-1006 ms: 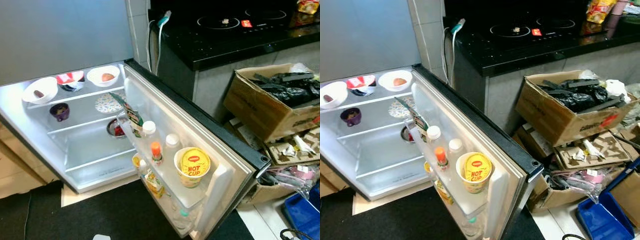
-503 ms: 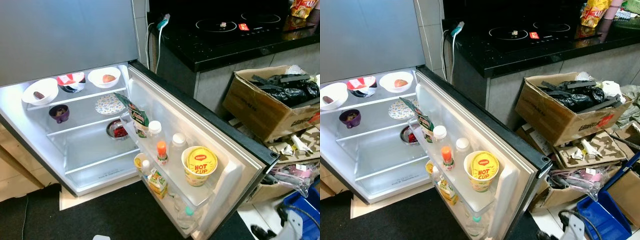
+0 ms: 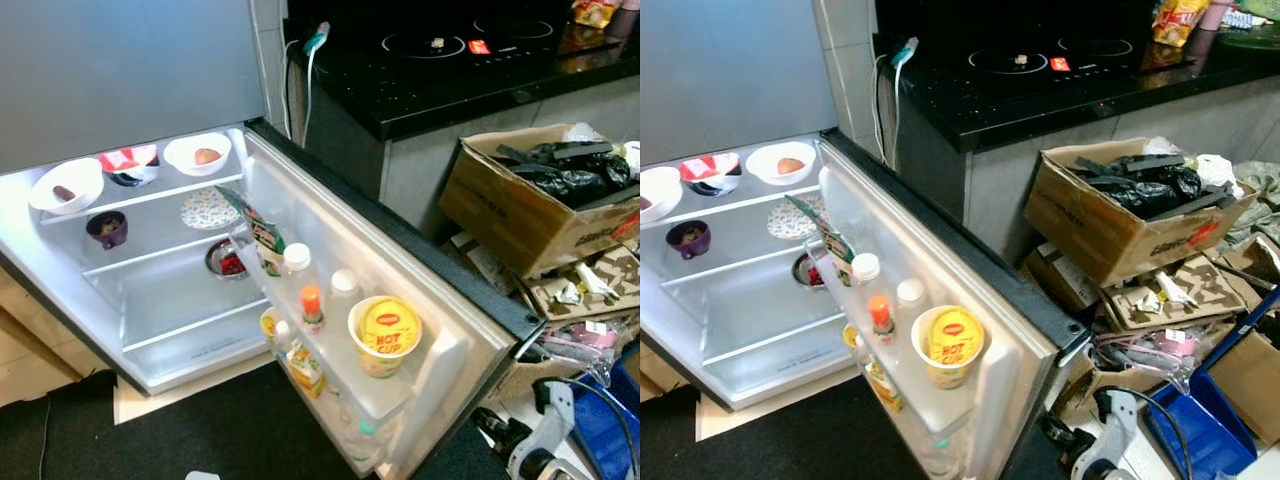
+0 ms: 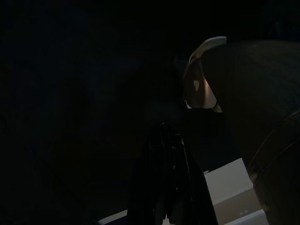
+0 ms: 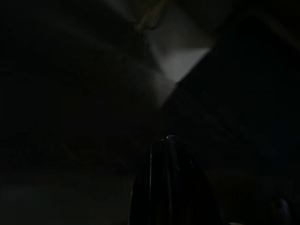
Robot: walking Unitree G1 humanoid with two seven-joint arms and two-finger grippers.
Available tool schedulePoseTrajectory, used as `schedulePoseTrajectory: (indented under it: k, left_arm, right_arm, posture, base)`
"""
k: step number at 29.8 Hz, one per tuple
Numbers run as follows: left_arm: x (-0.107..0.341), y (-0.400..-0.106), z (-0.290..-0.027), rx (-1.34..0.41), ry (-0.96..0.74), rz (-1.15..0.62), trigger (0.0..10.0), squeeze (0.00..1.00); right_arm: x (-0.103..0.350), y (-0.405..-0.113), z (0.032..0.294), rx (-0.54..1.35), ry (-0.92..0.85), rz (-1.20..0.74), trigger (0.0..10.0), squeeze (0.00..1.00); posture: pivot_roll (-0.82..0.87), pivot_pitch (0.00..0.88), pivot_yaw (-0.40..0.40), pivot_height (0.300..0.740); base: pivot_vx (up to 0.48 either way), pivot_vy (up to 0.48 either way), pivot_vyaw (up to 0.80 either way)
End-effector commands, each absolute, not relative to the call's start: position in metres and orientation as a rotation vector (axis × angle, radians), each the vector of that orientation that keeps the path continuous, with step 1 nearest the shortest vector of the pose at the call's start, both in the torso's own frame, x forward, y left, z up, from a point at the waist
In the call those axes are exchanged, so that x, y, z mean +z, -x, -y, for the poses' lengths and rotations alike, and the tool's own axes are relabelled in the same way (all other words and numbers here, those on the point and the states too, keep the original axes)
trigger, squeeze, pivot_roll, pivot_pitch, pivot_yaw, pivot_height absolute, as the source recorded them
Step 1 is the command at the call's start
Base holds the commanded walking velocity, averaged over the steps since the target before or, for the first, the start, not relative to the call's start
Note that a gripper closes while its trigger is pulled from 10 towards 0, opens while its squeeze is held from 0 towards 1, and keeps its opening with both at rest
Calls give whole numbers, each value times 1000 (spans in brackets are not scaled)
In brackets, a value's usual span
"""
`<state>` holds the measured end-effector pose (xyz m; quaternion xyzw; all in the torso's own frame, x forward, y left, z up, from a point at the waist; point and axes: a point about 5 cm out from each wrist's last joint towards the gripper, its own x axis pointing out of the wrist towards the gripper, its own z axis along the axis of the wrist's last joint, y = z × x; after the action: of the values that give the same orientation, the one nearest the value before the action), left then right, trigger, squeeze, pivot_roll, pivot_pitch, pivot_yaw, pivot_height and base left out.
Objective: Restocking fridge
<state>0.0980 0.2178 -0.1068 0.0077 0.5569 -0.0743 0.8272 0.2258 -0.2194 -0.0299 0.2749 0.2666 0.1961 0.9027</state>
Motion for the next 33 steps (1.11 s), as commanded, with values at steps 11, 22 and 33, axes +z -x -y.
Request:
schedulePoseTrajectory:
  k: [11, 22, 33]
  left_arm:
    - [-111, -96, -197, -218, 31, -1192, 10000, 0]
    - [-111, -94, -195, -216, 34, -1199, 10000, 0]
    - [-112, -93, -195, -216, 31, -1204, 10000, 0]
  right_arm:
    - [13, -255, 141, 1040, -464, -411, 10000, 0]
    - [-40, -229, 209, 377, -200, -719, 10000, 0]
    - [-72, -170, 238, 171, -153, -933, 10000, 0]
  posture:
    - [-72, 61, -8, 740]
    - [-73, 64, -11, 740]
    - [-74, 63, -7, 740]
  base:
    - [0, 0, 0]
    - [0, 0, 71]
    - [0, 0, 766]
